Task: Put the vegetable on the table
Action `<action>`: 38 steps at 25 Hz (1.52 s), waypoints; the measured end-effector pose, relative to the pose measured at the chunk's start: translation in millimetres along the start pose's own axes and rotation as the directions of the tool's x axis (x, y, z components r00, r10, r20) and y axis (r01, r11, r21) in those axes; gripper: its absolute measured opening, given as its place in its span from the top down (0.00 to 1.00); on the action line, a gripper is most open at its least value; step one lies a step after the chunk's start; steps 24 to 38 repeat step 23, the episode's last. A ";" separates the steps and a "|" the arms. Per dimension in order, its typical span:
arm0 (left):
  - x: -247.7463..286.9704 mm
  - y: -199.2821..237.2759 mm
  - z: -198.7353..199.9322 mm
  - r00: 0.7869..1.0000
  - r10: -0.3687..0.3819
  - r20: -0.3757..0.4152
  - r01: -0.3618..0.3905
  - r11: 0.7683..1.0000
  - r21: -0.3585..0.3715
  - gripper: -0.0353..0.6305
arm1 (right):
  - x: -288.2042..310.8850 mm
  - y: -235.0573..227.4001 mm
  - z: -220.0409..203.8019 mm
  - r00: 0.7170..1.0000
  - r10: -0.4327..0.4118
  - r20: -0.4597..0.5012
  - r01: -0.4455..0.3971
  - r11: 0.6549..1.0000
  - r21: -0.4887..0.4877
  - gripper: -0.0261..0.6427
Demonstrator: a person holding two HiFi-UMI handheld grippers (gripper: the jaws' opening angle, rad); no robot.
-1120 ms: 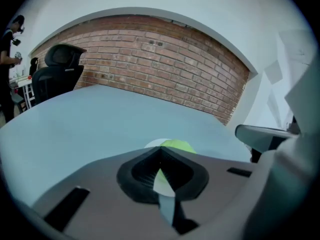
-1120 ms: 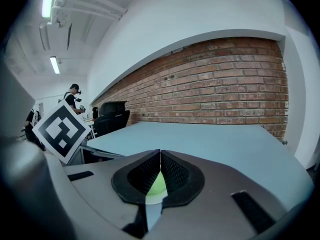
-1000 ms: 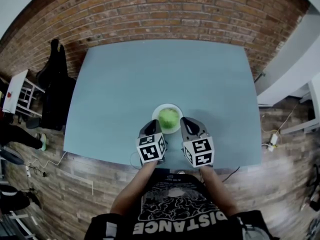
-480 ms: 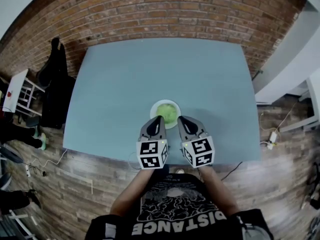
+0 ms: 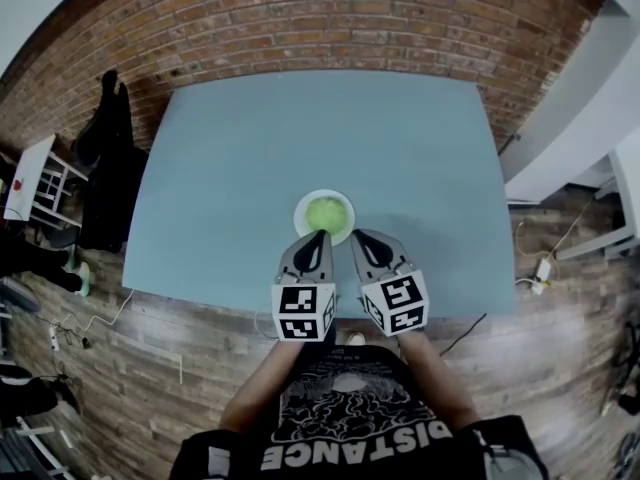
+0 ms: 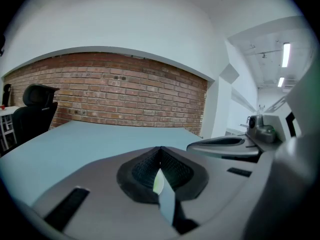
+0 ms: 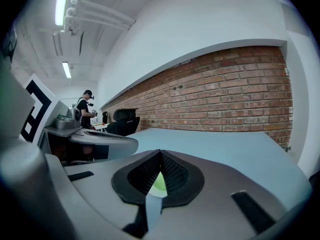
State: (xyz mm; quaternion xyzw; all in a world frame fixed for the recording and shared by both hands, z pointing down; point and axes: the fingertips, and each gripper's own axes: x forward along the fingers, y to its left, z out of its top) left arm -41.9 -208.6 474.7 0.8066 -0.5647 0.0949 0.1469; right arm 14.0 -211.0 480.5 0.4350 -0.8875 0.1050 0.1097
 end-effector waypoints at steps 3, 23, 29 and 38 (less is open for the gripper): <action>-2.7 -5.9 -2.1 1.000 -0.006 0.001 0.006 1.000 0.026 0.95 | -4.4 0.9 -2.2 1.000 0.005 0.001 -0.005 1.000 -0.005 0.95; -10.5 -13.6 -3.6 1.000 -0.004 0.002 0.003 0.999 0.040 0.95 | -13.3 5.5 0.0 1.000 0.011 0.013 -0.011 1.000 -0.020 0.95; -10.5 -13.6 -3.6 1.000 -0.004 0.002 0.003 0.999 0.040 0.95 | -13.3 5.5 0.0 1.000 0.011 0.013 -0.011 1.000 -0.020 0.95; -10.5 -13.6 -3.6 1.000 -0.004 0.002 0.003 0.999 0.040 0.95 | -13.3 5.5 0.0 1.000 0.011 0.013 -0.011 1.000 -0.020 0.95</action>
